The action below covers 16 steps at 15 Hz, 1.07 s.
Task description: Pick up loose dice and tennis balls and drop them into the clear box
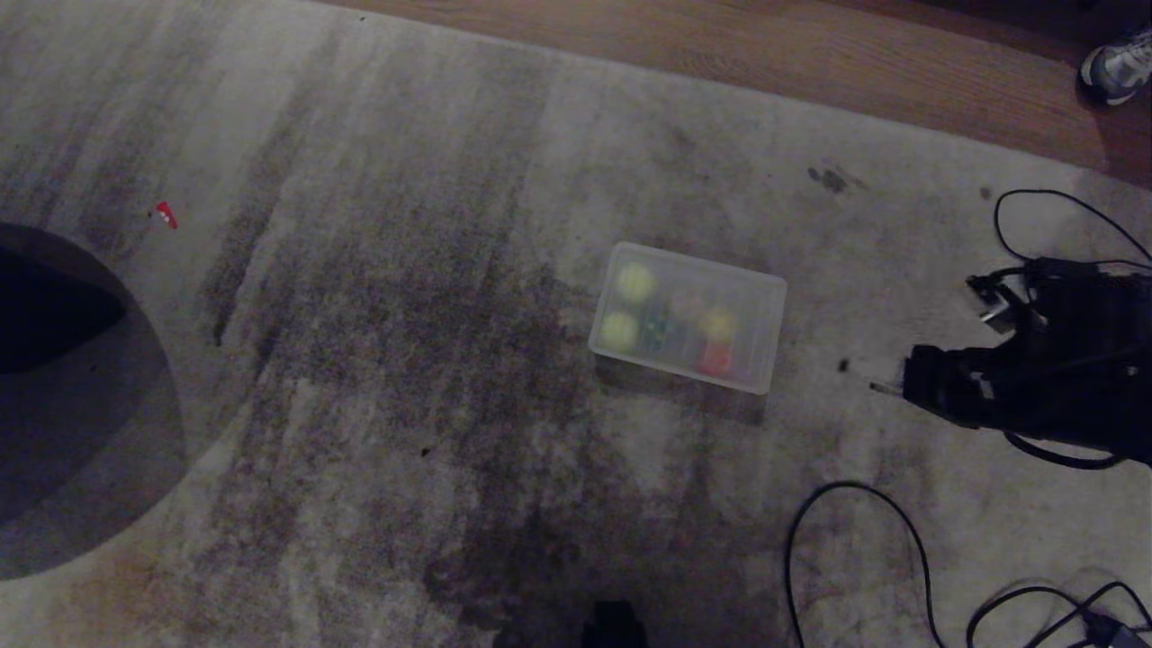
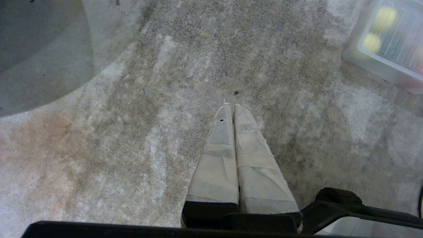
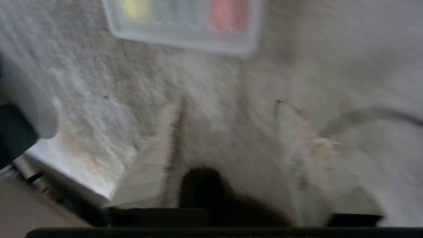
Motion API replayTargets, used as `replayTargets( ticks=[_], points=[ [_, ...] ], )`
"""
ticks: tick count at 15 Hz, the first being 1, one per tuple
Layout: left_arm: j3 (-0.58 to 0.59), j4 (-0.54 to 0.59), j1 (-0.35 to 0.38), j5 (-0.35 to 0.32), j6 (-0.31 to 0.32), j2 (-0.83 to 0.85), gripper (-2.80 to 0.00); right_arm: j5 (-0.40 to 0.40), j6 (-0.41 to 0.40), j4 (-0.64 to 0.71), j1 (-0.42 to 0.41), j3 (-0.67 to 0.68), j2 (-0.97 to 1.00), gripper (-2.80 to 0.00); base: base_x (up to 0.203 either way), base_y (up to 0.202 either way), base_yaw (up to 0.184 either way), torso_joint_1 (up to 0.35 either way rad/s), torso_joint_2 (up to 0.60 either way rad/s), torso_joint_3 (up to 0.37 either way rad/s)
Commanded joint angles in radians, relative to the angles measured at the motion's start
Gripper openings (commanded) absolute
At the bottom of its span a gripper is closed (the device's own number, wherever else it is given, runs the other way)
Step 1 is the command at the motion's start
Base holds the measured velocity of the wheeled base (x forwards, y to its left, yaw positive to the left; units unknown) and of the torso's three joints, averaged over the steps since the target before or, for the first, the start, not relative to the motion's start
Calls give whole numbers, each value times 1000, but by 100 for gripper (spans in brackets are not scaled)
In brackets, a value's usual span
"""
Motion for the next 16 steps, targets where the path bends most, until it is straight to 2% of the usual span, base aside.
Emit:
replayTargets(
  ticks=[1, 5, 10, 12, 13, 14, 15, 16],
  points=[
    [2, -1, 0, 0, -1, 1, -280, -28, -34, 69, -51, 130, -271, -280, 0, 0, 0, 0, 0, 0],
    [2, -1, 0, 1, -1, 1, -280, -110, -132, 290, -82, 287, -631, -280, 0, 0, 0, 0, 0, 0],
    [2, -1, 0, 0, -1, 1, -280, -199, -212, 429, -84, 572, -1138, -280, 0, 0, 0, 0, 0, 0],
    [2, -1, 0, 1, -1, 1, -280, -268, -243, 489, -62, 620, -1305, -280, 0, 0, 0, 0, 0, 0],
    [2, -1, 0, 1, -1, 1, -280, -322, -259, 515, -43, 639, -1374, -280, 0, 0, 0, 0, 0, 0],
    [2, -1, 0, 0, -1, 1, -280, -419, -272, 532, -25, 666, -1415, -280, 0, 0, 0, 0, 0, 0],
    [2, -1, 1, 0, -1, 1, -280, -467, -265, 540, -7, 696, -1449, -280, 0, 0, 0, 0, 0, 0],
    [2, -1, 0, 0, -1, 1, -280, -470, -251, 543, 19, 699, -1485, -280, 0, 0, 0, 0, 0, 0]
  ],
)
